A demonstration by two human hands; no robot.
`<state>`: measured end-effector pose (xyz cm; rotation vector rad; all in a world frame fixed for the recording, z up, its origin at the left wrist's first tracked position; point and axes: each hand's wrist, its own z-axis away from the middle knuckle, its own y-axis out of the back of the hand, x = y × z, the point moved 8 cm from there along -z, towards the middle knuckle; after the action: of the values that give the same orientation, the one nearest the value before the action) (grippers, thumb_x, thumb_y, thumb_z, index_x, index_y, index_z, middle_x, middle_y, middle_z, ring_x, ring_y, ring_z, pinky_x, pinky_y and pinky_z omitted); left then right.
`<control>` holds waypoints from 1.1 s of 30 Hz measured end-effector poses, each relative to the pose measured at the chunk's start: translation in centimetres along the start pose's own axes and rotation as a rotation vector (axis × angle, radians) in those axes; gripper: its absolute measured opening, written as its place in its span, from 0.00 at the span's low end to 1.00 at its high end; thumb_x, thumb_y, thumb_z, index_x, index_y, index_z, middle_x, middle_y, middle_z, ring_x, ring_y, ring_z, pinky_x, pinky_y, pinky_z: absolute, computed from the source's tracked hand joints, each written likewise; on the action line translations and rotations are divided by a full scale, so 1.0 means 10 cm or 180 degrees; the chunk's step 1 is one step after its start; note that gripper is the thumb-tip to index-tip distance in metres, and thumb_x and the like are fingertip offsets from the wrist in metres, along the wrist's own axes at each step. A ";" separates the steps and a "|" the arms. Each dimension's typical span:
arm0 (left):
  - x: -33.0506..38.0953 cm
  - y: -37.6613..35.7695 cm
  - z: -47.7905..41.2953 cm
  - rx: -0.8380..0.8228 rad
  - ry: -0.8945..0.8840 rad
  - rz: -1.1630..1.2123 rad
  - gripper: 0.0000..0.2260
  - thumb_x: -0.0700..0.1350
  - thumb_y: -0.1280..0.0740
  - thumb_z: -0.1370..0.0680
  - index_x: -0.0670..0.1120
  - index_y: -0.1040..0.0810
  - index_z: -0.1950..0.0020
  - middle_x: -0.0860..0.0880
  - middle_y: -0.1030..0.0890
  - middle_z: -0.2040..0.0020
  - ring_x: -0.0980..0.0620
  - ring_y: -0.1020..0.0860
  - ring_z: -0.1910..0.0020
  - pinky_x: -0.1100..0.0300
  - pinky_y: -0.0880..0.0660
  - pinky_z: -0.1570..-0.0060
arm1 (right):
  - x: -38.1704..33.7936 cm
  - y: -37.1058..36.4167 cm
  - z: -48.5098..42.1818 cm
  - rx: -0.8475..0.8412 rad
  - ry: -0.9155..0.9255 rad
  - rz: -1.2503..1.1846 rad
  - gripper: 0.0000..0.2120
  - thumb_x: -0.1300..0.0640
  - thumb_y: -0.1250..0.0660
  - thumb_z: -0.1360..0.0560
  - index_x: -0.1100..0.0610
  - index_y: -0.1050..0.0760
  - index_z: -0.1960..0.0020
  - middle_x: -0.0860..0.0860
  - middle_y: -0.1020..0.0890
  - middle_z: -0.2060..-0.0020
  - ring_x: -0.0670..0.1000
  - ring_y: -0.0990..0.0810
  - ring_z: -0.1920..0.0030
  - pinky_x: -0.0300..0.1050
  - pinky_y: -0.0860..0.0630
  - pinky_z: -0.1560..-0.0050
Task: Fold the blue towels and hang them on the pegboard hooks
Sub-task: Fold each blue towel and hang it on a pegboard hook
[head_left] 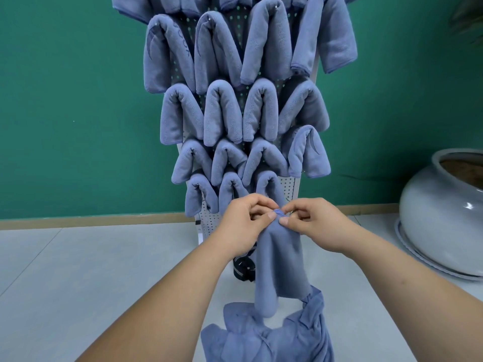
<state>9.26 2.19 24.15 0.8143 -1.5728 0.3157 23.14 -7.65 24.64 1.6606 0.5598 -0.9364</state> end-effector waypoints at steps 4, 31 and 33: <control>-0.05 0.03 -0.03 0.0163 0.0052 -0.0425 0.06 0.40 0.27 0.19 0.51 0.16 0.46 0.49 0.13 0.55 0.59 0.25 0.64 0.68 0.24 0.57 | 0.09 0.07 0.00 0.0148 -0.0129 0.0199 0.06 0.50 0.25 0.21 0.50 0.18 0.56 0.46 0.21 0.69 0.45 0.28 0.68 0.38 0.31 0.64; -0.41 1.46 0.04 0.2020 0.0202 -0.1276 0.03 0.50 0.26 0.21 0.55 0.15 0.54 0.54 0.16 0.57 0.52 0.20 0.60 0.52 0.21 0.50 | 0.38 0.51 0.06 0.0209 0.0205 0.1427 0.11 0.34 0.26 0.27 0.40 0.18 0.61 0.38 0.19 0.54 0.45 0.23 0.46 0.46 0.26 0.46; -0.42 1.50 0.05 0.2054 0.0258 -0.1315 0.03 0.50 0.26 0.21 0.55 0.14 0.54 0.54 0.16 0.55 0.53 0.19 0.59 0.52 0.21 0.49 | 0.47 0.54 0.06 0.0288 0.0021 0.1857 0.12 0.32 0.29 0.27 0.39 0.17 0.59 0.39 0.24 0.50 0.47 0.26 0.44 0.49 0.26 0.44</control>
<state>-1.06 13.89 23.82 1.5745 -1.1873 0.5551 29.81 -10.25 23.92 1.7673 0.0202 -0.5305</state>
